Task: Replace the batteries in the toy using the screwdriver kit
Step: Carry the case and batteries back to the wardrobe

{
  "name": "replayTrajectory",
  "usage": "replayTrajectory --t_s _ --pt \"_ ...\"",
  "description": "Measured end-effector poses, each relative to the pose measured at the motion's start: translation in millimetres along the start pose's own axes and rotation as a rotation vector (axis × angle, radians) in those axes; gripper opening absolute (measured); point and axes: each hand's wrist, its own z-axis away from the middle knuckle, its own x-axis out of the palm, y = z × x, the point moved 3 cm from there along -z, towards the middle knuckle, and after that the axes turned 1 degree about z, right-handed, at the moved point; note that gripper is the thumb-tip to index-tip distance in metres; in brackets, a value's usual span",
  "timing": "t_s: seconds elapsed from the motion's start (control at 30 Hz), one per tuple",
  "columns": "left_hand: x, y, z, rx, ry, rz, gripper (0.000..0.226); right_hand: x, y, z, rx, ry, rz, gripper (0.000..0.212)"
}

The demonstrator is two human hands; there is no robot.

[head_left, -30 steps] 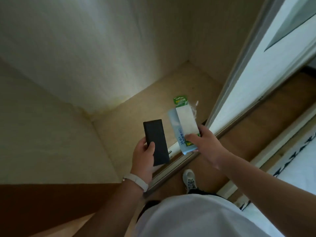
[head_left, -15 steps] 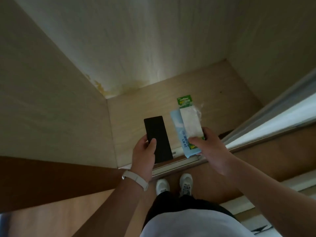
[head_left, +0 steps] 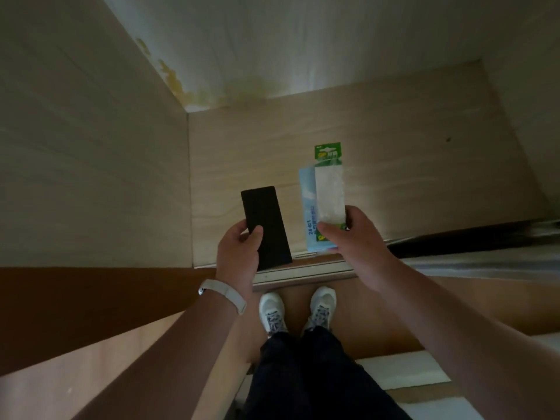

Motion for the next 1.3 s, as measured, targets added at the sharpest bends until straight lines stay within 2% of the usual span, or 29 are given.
replayTrajectory --t_s 0.17,0.47,0.6,0.67,0.8,0.97,1.1,1.3 --pt "3.2 -27.8 -49.7 -0.010 0.069 -0.031 0.014 12.3 29.7 -52.3 0.033 -0.027 0.023 0.039" --pt "10.2 -50.9 -133.9 -0.005 0.137 -0.098 0.017 25.4 67.2 -144.3 0.076 0.028 0.133 0.038" --pt "17.2 -56.2 -160.7 -0.022 0.140 -0.119 0.017 30.9 75.3 -174.3 0.086 0.022 0.144 0.040" --pt "21.7 -57.8 -173.1 -0.036 0.131 -0.121 0.020 32.6 76.4 -184.9 0.083 0.012 0.151 0.034" --pt "26.0 -55.2 -191.5 -0.040 0.133 -0.131 0.019 34.6 71.8 -195.6 0.039 0.031 0.218 0.025" --pt "30.6 -49.7 -197.2 -0.011 0.172 -0.200 0.016 31.4 62.6 -189.6 -0.039 0.157 0.382 0.012" --pt "31.3 -45.1 -198.6 0.051 0.212 -0.392 0.008 30.8 57.8 -185.7 -0.046 0.211 0.386 0.014" --pt "31.8 -36.0 -195.2 -0.002 0.209 -0.501 0.013 22.2 53.8 -184.5 0.008 0.207 0.430 0.014"
